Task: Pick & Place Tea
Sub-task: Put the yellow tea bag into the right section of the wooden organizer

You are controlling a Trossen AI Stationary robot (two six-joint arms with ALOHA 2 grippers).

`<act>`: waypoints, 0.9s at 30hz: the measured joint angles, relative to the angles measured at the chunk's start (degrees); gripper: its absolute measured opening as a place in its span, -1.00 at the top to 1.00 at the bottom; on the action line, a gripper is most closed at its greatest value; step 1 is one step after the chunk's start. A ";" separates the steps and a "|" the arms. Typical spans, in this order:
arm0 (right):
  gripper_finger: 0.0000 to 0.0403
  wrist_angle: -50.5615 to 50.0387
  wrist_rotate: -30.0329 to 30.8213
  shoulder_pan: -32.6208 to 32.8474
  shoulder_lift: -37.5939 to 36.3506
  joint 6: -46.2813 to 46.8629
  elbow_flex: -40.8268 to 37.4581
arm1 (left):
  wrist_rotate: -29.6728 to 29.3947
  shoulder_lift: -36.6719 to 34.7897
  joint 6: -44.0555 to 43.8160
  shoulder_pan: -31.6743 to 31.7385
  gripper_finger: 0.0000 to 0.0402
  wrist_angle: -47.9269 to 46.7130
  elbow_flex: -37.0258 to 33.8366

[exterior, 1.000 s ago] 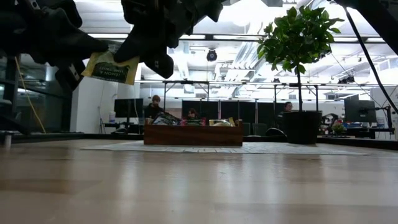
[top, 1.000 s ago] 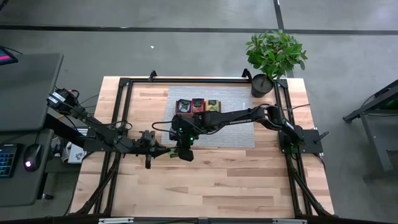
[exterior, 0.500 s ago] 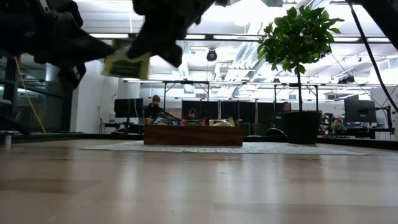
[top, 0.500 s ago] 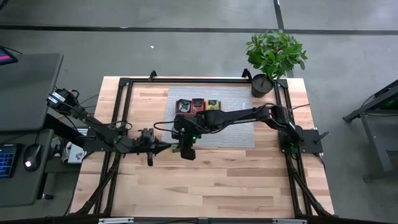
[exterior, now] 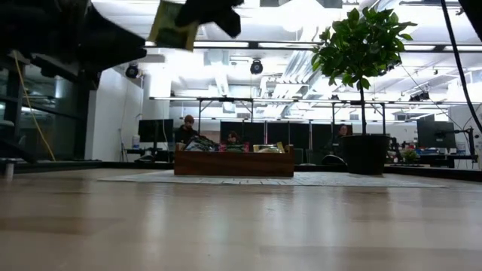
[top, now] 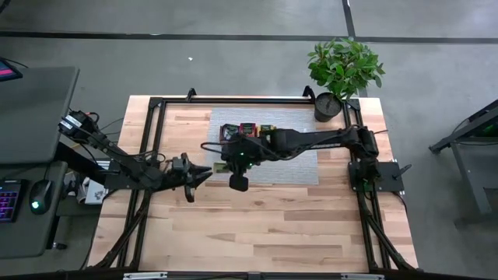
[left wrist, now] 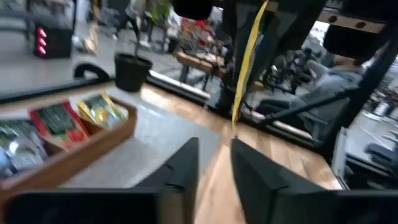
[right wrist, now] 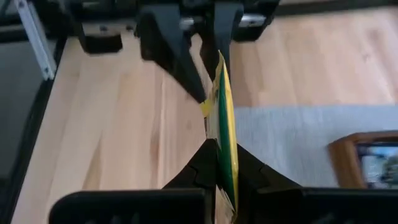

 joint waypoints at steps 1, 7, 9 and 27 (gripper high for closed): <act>0.95 0.68 0.84 0.00 -0.46 0.06 0.00 | -0.90 0.00 1.33 0.00 0.49 1.19 0.00; 0.95 8.51 5.86 0.01 -3.60 0.27 -0.03 | -1.17 0.00 10.37 0.28 0.08 9.72 0.01; 0.95 10.07 8.22 0.20 -4.01 0.20 -0.03 | 0.42 0.00 11.86 1.60 0.04 11.34 0.04; 0.95 42.18 18.17 1.87 -28.35 6.51 -35.89 | 18.01 0.26 13.61 15.45 0.10 11.15 3.45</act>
